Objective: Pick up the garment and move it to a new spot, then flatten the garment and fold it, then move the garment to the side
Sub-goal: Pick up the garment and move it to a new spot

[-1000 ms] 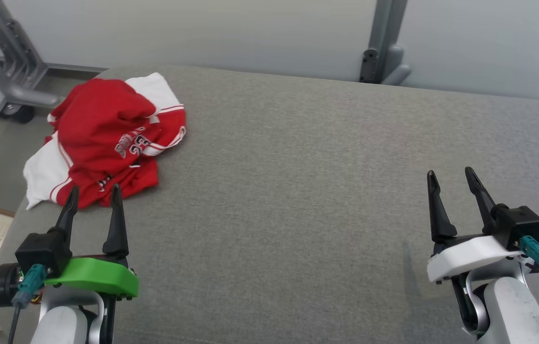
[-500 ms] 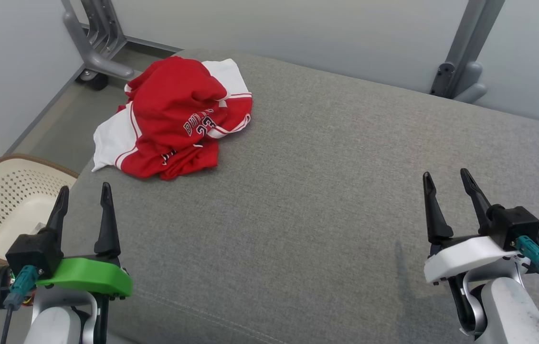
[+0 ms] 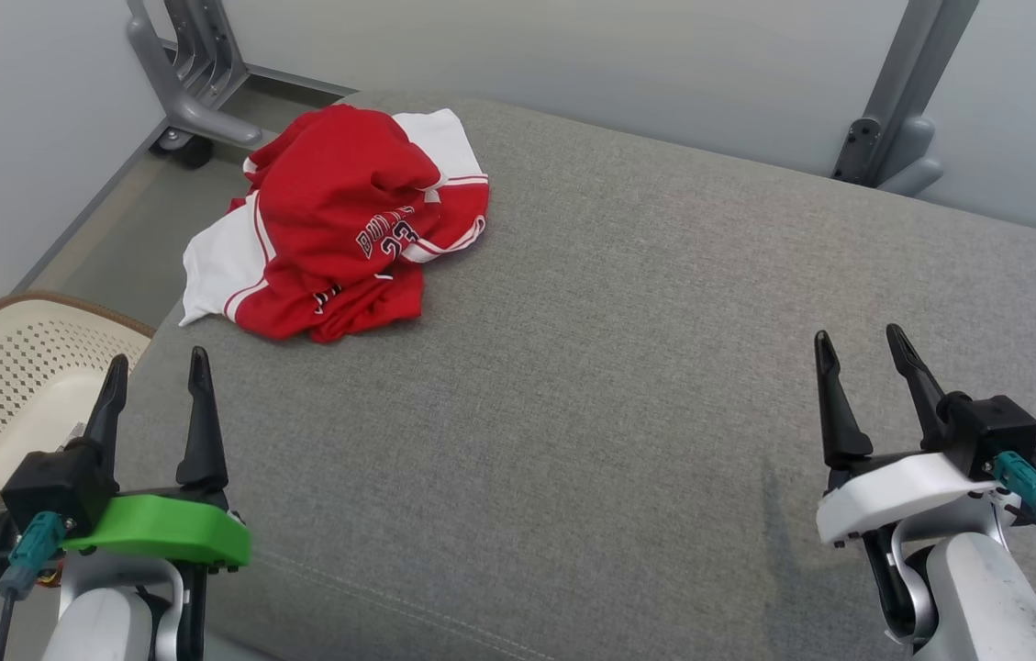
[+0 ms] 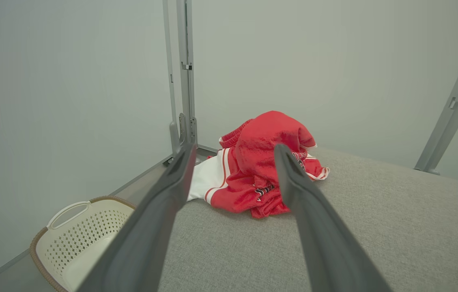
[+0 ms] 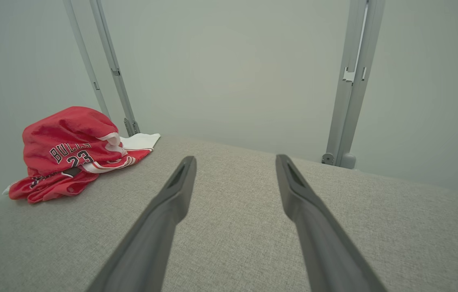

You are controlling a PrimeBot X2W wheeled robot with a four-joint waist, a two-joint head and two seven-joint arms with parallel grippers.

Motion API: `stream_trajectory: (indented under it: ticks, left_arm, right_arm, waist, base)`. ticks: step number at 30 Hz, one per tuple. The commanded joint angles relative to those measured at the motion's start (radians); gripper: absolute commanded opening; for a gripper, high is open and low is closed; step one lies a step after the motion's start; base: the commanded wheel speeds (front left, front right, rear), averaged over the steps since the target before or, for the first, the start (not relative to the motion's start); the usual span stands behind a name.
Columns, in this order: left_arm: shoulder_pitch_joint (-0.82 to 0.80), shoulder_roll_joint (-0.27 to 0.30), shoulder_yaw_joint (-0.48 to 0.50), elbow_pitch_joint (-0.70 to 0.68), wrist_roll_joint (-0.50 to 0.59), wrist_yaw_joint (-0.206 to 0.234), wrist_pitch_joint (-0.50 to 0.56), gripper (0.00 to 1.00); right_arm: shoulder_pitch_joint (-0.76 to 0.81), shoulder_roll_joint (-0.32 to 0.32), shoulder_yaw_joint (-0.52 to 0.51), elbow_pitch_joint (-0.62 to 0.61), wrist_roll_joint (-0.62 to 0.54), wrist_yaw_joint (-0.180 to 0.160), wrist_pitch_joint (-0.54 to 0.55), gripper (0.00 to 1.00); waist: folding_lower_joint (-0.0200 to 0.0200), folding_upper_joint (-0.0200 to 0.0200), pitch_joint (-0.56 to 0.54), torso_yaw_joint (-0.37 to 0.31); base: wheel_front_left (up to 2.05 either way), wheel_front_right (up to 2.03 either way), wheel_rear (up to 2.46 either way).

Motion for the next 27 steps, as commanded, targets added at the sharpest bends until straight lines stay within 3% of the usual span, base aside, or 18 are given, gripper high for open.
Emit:
stream_trajectory:
  ticks: [1,8,13,22,27]
  left_arm:
    - [-0.012,-0.002,0.004,-0.003,-0.001,0.002,-0.006,1.00]
    - [-0.113,0.001,0.018,-0.019,-0.023,-0.014,-0.025,1.00]
    - [-0.244,0.013,0.024,0.046,-0.038,-0.041,-0.023,1.00]
    - [-0.471,0.033,0.027,0.407,-0.125,-0.130,0.044,1.00]
    - [-0.563,0.058,0.019,0.593,-0.165,-0.159,0.048,1.00]
  right_arm:
    - [-0.003,-0.004,-0.001,-0.004,0.009,0.000,0.004,1.00]
    - [-0.046,-0.022,0.006,-0.045,-0.008,0.000,0.032,1.00]
    - [-0.096,-0.036,0.012,-0.097,-0.026,0.000,0.067,1.00]
    - [-0.164,-0.043,0.024,-0.142,-0.041,0.000,0.087,1.00]
    - [-0.189,-0.041,0.022,-0.148,-0.046,0.000,0.083,1.00]
  waist:
    - [0.0000,0.0000,0.004,-0.001]
    - [0.0000,0.0000,0.084,-0.034]
    - [0.0000,0.0000,0.191,-0.089]
    - [0.0000,0.0000,0.341,-0.203]
    - [0.0000,0.0000,0.389,-0.243]
  base:
    - [0.00,0.00,0.00]
    - [0.00,0.00,0.00]
    - [0.00,0.00,0.00]
    - [0.00,0.00,0.00]
    - [0.00,0.00,0.00]
